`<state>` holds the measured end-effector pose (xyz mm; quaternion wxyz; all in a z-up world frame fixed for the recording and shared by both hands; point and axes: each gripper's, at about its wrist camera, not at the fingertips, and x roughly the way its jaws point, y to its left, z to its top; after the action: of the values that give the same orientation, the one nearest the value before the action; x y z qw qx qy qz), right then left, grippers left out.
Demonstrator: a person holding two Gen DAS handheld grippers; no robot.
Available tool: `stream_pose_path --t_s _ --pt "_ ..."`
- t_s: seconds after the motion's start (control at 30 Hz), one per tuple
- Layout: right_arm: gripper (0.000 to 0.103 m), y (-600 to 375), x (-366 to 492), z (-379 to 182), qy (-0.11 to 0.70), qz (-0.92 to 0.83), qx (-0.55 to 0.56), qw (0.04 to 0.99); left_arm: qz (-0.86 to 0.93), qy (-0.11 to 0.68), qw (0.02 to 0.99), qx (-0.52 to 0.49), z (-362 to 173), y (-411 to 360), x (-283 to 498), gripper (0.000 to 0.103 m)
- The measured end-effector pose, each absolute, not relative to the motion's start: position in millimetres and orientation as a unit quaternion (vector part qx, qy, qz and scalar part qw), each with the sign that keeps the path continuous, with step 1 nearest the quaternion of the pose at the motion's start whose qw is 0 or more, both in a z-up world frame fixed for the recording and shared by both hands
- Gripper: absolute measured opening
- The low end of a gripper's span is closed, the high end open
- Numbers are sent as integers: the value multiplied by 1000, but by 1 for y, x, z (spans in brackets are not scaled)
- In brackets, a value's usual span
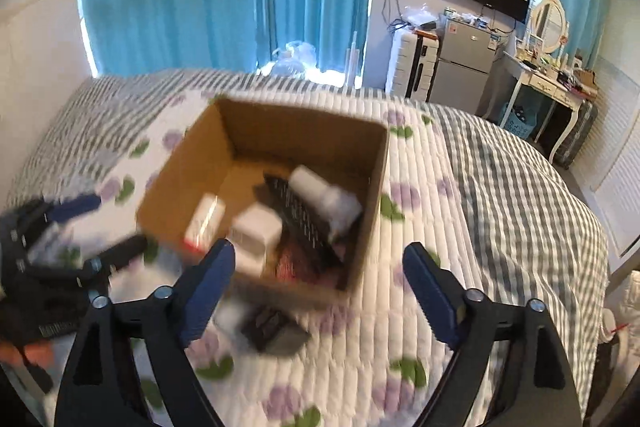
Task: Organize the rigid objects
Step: 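Grasp the black pronged charger with the right tool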
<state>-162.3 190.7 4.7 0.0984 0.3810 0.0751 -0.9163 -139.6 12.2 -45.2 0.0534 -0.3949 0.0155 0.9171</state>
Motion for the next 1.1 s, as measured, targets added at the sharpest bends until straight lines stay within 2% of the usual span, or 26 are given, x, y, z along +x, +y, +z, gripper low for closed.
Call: stream_pose_path --t_s 0.03,0.1,0.47,0.8,0.87,0.93,1.0,1.1 --pt "88 190 -156 -2 82 -914 384 99 916 11 52 -398 -49 11 -136 92" --pt "89 190 -147 -16 90 -911 391 98 919 -3 44 -393 -59 9 -127 97" --pt "89 176 -150 -111 55 -881 467 59 913 25 -11 -407 -107 4 -127 97" --pt "88 151 -172 -137 44 -873 483 43 908 2 -15 -419 -119 -9 -130 97" --pt "79 150 -175 -140 43 -876 480 30 907 5 -14 -420 -120 -8 -130 97" --pt "61 153 -175 -140 40 -877 478 22 906 5 -11 -423 -121 -7 -129 97" --pt "55 158 -172 -138 37 -879 474 19 904 4 -8 -427 -122 -6 -130 97" --pt "52 165 -166 -135 29 -881 471 25 902 6 -9 -431 -123 -5 -130 97"
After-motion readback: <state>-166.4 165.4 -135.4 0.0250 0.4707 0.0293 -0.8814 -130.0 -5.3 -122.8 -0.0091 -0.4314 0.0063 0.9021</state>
